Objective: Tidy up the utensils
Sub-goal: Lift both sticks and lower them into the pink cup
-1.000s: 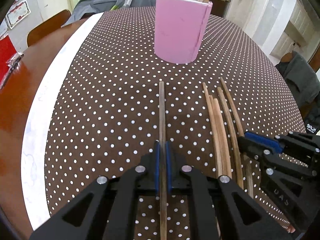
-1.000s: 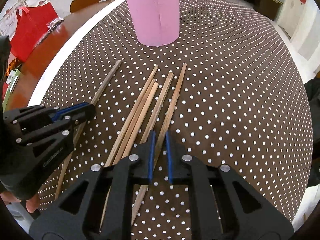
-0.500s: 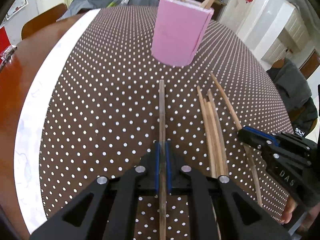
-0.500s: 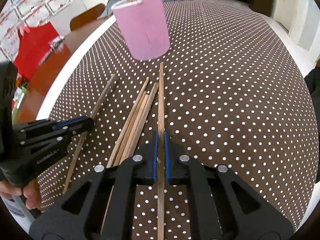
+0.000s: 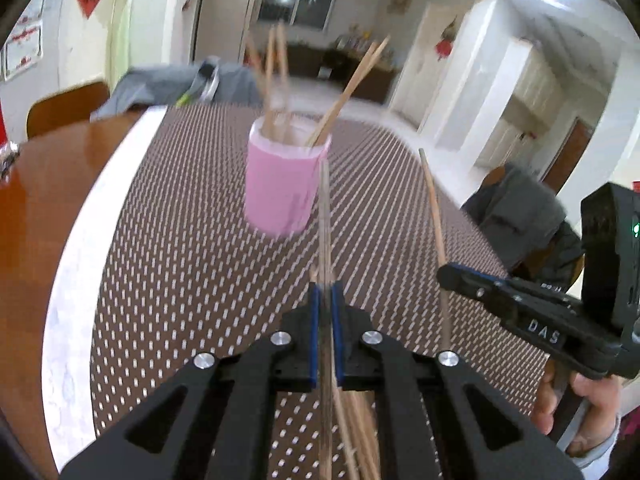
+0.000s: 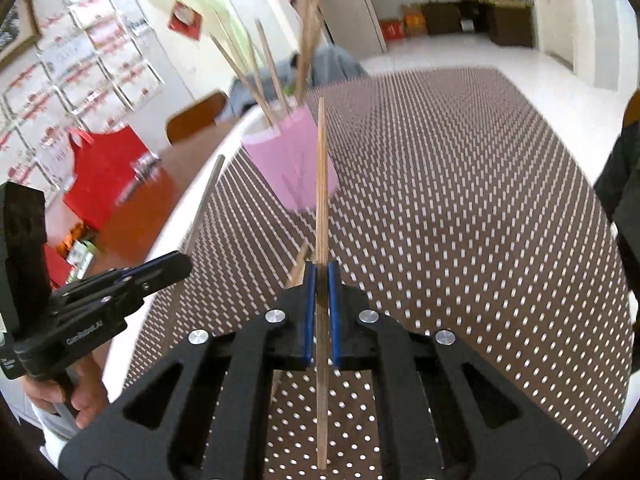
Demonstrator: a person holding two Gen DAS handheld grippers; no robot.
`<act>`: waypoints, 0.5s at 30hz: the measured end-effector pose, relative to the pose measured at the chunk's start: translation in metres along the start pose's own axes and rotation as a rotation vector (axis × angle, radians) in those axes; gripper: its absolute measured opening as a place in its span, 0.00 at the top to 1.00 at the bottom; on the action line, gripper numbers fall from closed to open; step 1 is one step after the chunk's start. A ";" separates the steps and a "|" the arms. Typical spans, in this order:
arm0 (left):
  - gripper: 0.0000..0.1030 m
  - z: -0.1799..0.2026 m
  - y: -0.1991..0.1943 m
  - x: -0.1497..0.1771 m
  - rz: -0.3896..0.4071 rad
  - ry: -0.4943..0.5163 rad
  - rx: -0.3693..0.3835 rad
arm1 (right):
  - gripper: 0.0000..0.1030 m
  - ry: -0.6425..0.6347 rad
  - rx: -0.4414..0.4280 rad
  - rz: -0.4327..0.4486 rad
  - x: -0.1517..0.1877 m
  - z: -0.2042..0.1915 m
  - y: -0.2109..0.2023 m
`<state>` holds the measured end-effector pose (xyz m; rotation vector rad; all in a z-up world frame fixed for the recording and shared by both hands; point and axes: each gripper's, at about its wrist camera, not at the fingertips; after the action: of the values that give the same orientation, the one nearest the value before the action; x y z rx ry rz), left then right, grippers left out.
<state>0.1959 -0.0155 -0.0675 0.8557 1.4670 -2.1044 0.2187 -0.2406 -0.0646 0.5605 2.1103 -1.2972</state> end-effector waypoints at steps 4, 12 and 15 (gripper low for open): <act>0.94 0.014 -0.009 -0.019 0.107 0.054 -0.014 | 0.94 -0.016 -0.033 0.083 -0.012 -0.014 -0.020; 0.94 0.032 -0.026 -0.062 0.351 0.115 -0.005 | 0.94 -0.054 -0.081 0.217 -0.046 -0.026 -0.038; 0.94 0.033 -0.029 -0.072 0.430 0.106 0.004 | 0.94 -0.064 -0.092 0.258 -0.058 -0.032 -0.038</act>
<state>0.2199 -0.0359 0.0105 1.1802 1.1961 -1.7642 0.2295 -0.2311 0.0107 0.7148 1.9600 -1.0544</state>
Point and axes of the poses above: each gripper's, at about its wrist camera, not at the fingertips, and y roughly the way its jaws point, z to its right, x to its underside, and after that the axes turned 2 degrees about x, right-handed
